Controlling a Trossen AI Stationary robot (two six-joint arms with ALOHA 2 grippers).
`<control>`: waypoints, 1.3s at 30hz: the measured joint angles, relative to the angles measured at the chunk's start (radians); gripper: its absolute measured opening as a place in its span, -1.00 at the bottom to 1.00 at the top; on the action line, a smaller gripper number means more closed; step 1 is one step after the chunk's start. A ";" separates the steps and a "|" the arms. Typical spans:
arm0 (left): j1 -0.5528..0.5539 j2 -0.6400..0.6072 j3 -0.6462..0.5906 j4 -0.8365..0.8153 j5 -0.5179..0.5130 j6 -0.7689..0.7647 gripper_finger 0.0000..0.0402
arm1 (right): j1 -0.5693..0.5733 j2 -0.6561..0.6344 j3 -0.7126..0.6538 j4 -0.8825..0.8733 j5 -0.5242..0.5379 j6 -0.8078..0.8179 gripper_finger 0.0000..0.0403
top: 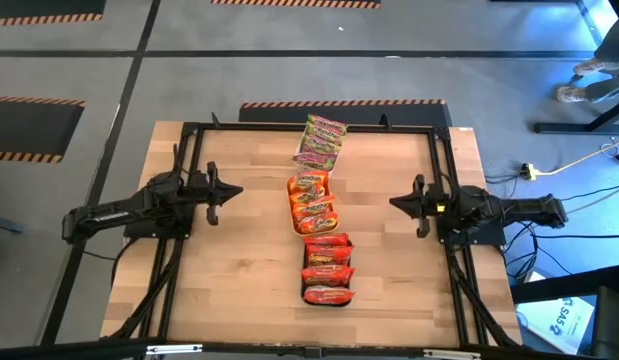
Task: Sort Maruchan noodles
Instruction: Return to Home Position
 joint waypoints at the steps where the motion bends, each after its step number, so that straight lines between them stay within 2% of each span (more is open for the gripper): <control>1: 0.000 0.002 0.000 0.001 0.004 0.004 -0.98 | 0.000 -0.017 0.000 -0.001 -0.005 -0.001 -1.00; 6: 0.001 0.002 0.000 -0.003 -0.006 0.026 -0.98 | 0.000 -0.013 0.000 -0.009 -0.052 0.015 -1.00; 14: 0.001 0.013 0.000 -0.007 -0.036 0.033 -0.98 | 0.000 0.003 0.000 -0.009 -0.053 0.017 -1.00; 39: 0.001 0.012 0.000 0.004 -0.037 0.032 -0.98 | 0.001 0.004 -0.001 -0.009 -0.053 0.018 -1.00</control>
